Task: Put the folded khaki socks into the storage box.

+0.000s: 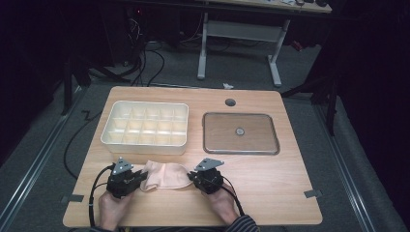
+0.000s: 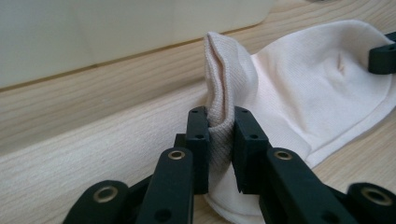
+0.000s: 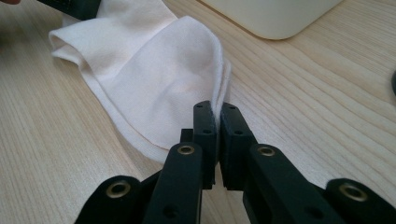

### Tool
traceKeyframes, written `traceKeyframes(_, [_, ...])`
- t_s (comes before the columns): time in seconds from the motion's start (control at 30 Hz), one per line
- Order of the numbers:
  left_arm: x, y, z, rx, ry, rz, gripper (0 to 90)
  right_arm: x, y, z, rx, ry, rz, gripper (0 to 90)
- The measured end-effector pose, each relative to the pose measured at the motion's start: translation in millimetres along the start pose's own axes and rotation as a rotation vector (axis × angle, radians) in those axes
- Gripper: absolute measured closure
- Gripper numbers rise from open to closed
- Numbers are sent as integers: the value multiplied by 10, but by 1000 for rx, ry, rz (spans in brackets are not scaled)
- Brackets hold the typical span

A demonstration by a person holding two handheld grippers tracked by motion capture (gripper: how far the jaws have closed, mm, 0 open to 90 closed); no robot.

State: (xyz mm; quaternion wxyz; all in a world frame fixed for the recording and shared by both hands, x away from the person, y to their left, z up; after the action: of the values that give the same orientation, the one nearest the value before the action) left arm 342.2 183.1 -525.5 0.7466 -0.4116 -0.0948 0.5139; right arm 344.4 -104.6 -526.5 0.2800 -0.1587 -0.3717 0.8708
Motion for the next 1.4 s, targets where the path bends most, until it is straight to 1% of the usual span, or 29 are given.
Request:
traceKeyframes(0.07, [-20, -15, 5, -1, 8, -1, 788, -11, 7, 20, 6, 2, -3, 864])
traceKeyframes(0.17, [-48, -36, 10, -7, 25, 1, 788, -29, 16, 45, -6, 5, -7, 864])
traceKeyframes(0.23, [-73, -50, 13, -7, 32, -4, 788, -45, 22, 81, -7, 9, -13, 864])
traceKeyframes(0.57, [-178, -113, 3, -3, 52, -27, 787, -110, 58, 188, -19, 15, -32, 864])
traceKeyframes(0.7, [-220, -138, -10, -7, 65, -27, 788, -147, 83, 234, -27, 21, -39, 864])
traceKeyframes(0.87, [-281, -171, -43, -2, 69, -44, 786, -186, 119, 297, -27, 33, -44, 863])
traceKeyframes(1.1, [-379, -225, -80, -12, 80, -60, 784, -248, 167, 372, -30, 43, -60, 863])
traceKeyframes(1.23, [-440, -239, -124, 2, 96, -69, 785, -288, 204, 431, -31, 53, -60, 863])
traceKeyframes(1.4, [-504, -250, -183, 11, 109, -79, 785, -340, 273, 508, -33, 68, -77, 863])
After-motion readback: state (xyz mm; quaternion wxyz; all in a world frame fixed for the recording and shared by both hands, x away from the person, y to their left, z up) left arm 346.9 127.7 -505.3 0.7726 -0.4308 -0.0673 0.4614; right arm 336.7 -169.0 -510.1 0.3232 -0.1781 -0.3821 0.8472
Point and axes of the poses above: each handheld gripper's, and its own axes: z roughly backward along the jaws, y roughly out of its underside, x roughly to its left, the point moved 1 cm from there along -z, roughly forward along the jaws, and after that the axes turned 10 degrees about z, right-handed, at the moved point
